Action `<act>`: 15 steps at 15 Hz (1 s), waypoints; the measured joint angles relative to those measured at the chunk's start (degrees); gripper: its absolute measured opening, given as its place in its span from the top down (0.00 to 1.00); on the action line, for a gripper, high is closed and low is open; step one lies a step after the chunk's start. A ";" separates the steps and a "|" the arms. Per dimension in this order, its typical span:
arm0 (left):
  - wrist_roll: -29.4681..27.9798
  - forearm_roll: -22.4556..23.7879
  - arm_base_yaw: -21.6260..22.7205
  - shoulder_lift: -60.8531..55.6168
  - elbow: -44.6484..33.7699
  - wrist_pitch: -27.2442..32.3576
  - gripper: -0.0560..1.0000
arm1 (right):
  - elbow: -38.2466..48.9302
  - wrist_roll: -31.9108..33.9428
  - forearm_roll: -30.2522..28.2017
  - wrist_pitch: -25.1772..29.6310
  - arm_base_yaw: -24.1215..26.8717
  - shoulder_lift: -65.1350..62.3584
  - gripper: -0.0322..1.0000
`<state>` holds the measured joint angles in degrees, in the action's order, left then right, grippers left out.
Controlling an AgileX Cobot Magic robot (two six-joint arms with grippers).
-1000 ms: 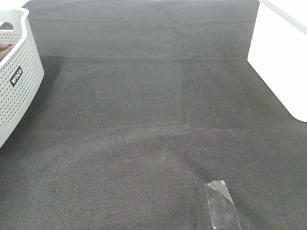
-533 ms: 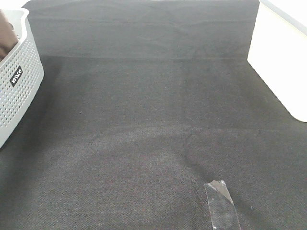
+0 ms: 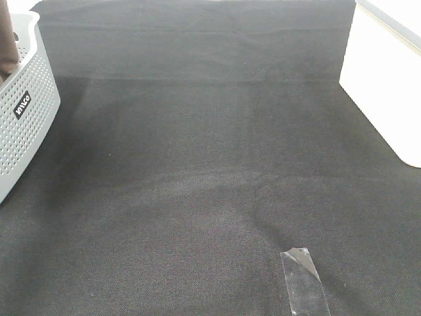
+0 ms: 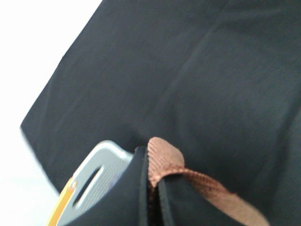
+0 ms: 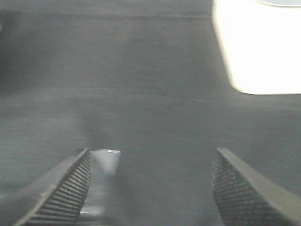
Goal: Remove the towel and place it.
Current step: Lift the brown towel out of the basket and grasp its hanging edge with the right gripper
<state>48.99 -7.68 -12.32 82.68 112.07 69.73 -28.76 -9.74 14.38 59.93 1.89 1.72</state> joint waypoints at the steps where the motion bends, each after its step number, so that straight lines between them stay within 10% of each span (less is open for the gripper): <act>1: -0.17 0.06 -3.04 -0.69 0.00 -0.17 0.95 | -0.23 -4.76 5.79 -1.49 0.00 2.52 0.30; 4: 5.10 2.29 -12.61 -1.49 0.00 -1.89 0.95 | -0.74 -29.11 30.37 -9.34 0.00 15.36 0.30; 9: 15.58 6.13 -25.38 -1.49 0.00 -1.55 0.95 | -0.74 -75.11 65.95 -4.93 0.00 43.95 0.30; 15: 18.68 6.36 -32.20 -1.49 0.00 -7.73 0.95 | -8.42 -98.15 77.92 3.84 -5.79 76.49 0.21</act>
<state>67.67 -1.32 -44.52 81.19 112.07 61.99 -37.18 -107.89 92.30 63.77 -3.90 78.21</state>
